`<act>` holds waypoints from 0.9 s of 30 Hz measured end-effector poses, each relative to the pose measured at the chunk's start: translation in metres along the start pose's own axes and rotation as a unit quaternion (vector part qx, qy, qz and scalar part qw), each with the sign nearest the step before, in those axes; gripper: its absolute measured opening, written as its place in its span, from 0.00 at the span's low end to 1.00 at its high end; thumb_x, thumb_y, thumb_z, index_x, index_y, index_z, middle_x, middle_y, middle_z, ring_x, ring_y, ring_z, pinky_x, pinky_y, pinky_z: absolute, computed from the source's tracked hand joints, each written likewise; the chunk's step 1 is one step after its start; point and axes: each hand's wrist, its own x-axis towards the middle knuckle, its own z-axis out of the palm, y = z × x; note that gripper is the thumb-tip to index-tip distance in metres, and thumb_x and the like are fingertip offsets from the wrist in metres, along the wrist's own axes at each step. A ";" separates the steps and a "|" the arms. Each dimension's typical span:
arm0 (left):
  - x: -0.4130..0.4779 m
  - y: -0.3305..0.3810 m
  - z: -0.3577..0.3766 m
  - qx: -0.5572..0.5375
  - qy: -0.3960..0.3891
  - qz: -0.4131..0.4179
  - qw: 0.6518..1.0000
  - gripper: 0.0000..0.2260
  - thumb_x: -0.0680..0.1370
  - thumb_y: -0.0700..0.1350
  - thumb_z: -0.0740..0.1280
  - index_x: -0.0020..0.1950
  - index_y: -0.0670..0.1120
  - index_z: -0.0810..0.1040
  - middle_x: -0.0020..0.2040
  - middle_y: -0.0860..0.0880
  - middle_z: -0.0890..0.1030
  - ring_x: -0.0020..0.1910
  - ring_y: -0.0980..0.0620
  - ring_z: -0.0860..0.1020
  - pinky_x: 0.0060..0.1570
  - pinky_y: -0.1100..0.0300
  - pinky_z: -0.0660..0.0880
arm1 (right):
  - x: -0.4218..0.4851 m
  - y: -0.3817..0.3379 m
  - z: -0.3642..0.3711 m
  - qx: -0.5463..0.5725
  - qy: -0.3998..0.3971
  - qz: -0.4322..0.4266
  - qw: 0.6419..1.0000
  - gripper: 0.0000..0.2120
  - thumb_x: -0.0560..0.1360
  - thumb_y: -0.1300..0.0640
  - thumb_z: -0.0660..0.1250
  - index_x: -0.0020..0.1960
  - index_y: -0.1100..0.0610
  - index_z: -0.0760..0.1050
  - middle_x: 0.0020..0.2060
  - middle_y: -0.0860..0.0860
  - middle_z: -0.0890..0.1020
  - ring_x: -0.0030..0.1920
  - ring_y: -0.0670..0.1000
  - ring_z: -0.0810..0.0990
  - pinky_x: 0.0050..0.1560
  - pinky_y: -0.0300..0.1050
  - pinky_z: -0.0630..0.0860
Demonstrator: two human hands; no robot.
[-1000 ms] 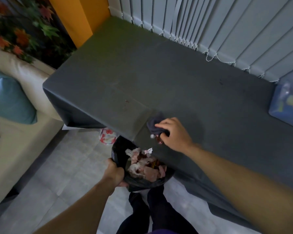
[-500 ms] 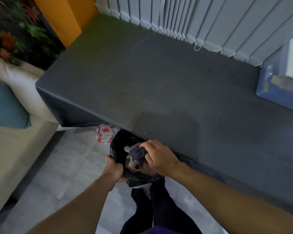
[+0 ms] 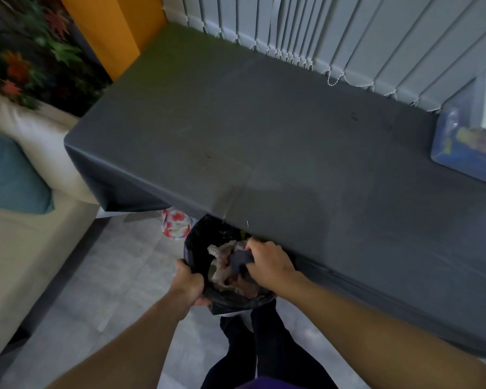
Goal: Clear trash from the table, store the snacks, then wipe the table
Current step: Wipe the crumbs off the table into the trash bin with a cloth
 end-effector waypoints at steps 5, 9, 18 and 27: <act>0.004 0.001 -0.002 -0.018 0.005 0.001 1.000 0.14 0.80 0.34 0.63 0.61 0.46 0.63 0.56 0.42 0.75 0.48 0.38 0.83 0.36 0.40 0.83 | 0.003 -0.003 0.002 -0.031 0.012 -0.053 0.998 0.18 0.73 0.64 0.68 0.60 0.54 0.69 0.59 0.55 0.75 0.58 0.59 0.78 0.48 0.51 0.73; 0.006 0.003 -0.005 -0.004 -0.001 -0.003 1.000 0.15 0.80 0.35 0.63 0.61 0.48 0.63 0.57 0.41 0.76 0.47 0.37 0.83 0.35 0.42 0.83 | 0.004 -0.002 -0.001 -0.010 0.059 -0.059 0.996 0.12 0.78 0.44 0.64 0.52 0.52 0.74 0.50 0.52 0.81 0.50 0.59 0.81 0.44 0.51 0.75; 0.004 0.008 -0.007 0.033 0.001 0.007 0.999 0.15 0.80 0.33 0.60 0.61 0.47 0.62 0.56 0.41 0.75 0.47 0.36 0.83 0.34 0.41 0.83 | 0.032 0.018 -0.055 0.130 0.366 -0.005 0.922 0.17 0.71 0.59 0.70 0.60 0.55 0.74 0.53 0.53 0.75 0.53 0.56 0.74 0.46 0.50 0.74; 0.000 0.012 -0.009 0.030 -0.008 0.007 0.999 0.16 0.80 0.34 0.62 0.63 0.47 0.62 0.55 0.41 0.76 0.47 0.37 0.83 0.36 0.42 0.84 | 0.019 0.018 -0.015 0.020 0.182 -0.122 0.976 0.20 0.74 0.55 0.69 0.65 0.48 0.79 0.50 0.49 0.74 0.54 0.55 0.71 0.48 0.50 0.77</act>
